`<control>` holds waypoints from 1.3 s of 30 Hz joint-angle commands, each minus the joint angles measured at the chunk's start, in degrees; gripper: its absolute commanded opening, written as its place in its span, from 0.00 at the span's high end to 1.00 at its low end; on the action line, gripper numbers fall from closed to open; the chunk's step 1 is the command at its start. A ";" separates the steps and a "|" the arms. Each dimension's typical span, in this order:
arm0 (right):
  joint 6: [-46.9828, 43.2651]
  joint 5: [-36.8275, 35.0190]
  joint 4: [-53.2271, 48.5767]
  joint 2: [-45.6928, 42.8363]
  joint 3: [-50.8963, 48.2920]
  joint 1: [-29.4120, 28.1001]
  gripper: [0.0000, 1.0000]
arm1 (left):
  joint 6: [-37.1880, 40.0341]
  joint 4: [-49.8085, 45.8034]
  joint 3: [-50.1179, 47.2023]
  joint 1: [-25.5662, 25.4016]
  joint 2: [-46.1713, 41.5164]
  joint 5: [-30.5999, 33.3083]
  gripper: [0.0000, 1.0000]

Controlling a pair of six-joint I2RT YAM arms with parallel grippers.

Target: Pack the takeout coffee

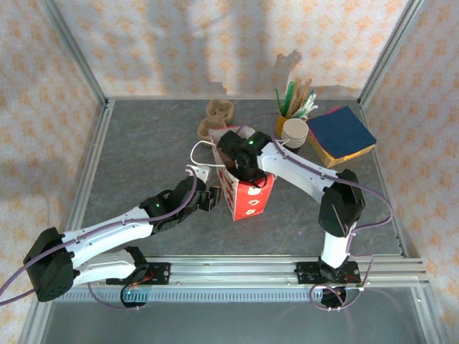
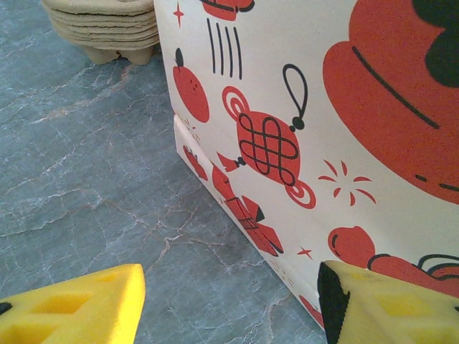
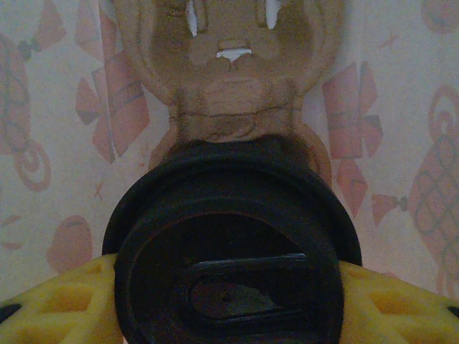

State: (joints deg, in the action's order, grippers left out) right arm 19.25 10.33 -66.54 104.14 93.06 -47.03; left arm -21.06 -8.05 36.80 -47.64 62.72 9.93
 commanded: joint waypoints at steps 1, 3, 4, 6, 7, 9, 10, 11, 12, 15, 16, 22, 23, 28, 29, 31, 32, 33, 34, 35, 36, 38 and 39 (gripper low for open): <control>-0.40 0.66 0.51 0.10 -2.04 0.27 0.56 | 0.27 0.30 0.81 -0.33 0.03 1.67 0.33; -0.40 0.75 0.63 0.02 -2.26 0.28 0.56 | 0.32 0.23 0.85 -0.27 -0.01 1.72 0.33; -0.34 0.67 0.63 -0.07 -2.34 0.27 0.56 | 0.32 0.23 0.82 -0.29 0.03 1.71 0.33; -0.34 0.80 0.71 -0.16 -2.43 0.30 0.56 | 0.32 0.23 0.90 -0.33 0.03 1.73 0.33; -0.29 0.77 0.71 -0.16 -2.44 0.27 0.56 | 0.38 0.23 0.92 -0.35 0.12 1.74 0.33; -0.35 0.80 0.88 -0.29 -2.64 0.27 0.56 | 0.32 0.23 1.02 -0.35 0.17 1.60 0.33; -0.22 0.82 0.89 -0.30 -2.62 0.27 0.56 | 0.33 0.23 1.01 -0.32 0.17 1.66 0.33; -0.23 0.82 0.97 -0.25 -2.83 0.31 0.56 | 0.32 0.17 1.08 -0.30 0.13 1.63 0.33; -0.24 0.83 1.02 -0.32 -2.88 0.31 0.56 | 0.33 0.14 1.09 -0.29 0.18 1.66 0.33; -0.14 0.91 1.15 -0.42 -3.05 0.27 0.56 | 0.32 0.06 1.15 -0.32 0.10 1.74 0.33; -0.16 0.99 1.24 -0.42 -3.10 0.27 0.56 | 0.32 0.06 1.11 -0.27 0.04 1.69 0.33; -0.19 1.10 1.46 -0.35 -3.49 0.28 0.56 | 0.36 0.14 1.09 -0.29 0.16 1.73 0.33; -0.24 1.10 1.49 -0.34 -3.50 0.27 0.56 | 0.32 0.15 1.17 -0.27 0.26 1.75 0.33; -0.26 1.19 1.60 -0.34 -3.78 0.27 0.56 | 0.43 0.21 1.25 -0.30 0.21 1.73 0.33; -0.26 1.27 1.74 -0.34 -3.93 0.27 0.56 | 0.42 0.23 1.20 -0.26 0.36 1.75 0.33; -0.30 1.33 1.70 -0.34 -4.02 0.29 0.56 | 0.45 0.15 1.33 -0.27 0.39 1.75 0.33; -0.34 1.33 1.76 -0.34 -4.11 0.31 0.56 | 0.49 0.14 1.30 -0.34 0.38 1.73 0.33; -0.34 1.27 1.69 -0.34 -4.11 0.26 0.56 | 0.49 0.19 1.36 -0.33 0.34 1.76 0.33; -0.28 1.23 1.72 -0.42 -4.20 0.31 0.56 | 0.56 0.23 1.31 -0.33 0.35 1.77 0.33; -0.28 1.23 1.76 -0.51 -4.20 0.29 0.56 | 0.58 0.23 1.44 -0.33 0.32 1.80 0.33; -0.28 1.23 1.76 -0.60 -4.28 0.27 0.56 | 0.58 0.23 1.51 -0.30 0.47 1.76 0.33; -0.26 1.19 1.81 -0.69 -4.36 0.28 0.56 | 0.70 0.21 1.67 -0.27 0.57 1.73 0.33; -0.26 1.23 1.85 -0.71 -4.54 0.27 0.56 | 0.71 0.15 1.72 -0.35 0.72 1.65 0.33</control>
State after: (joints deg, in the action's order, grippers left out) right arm 19.22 10.57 -64.58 103.07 90.63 -46.89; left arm -21.04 -8.05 36.82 -47.64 62.78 9.93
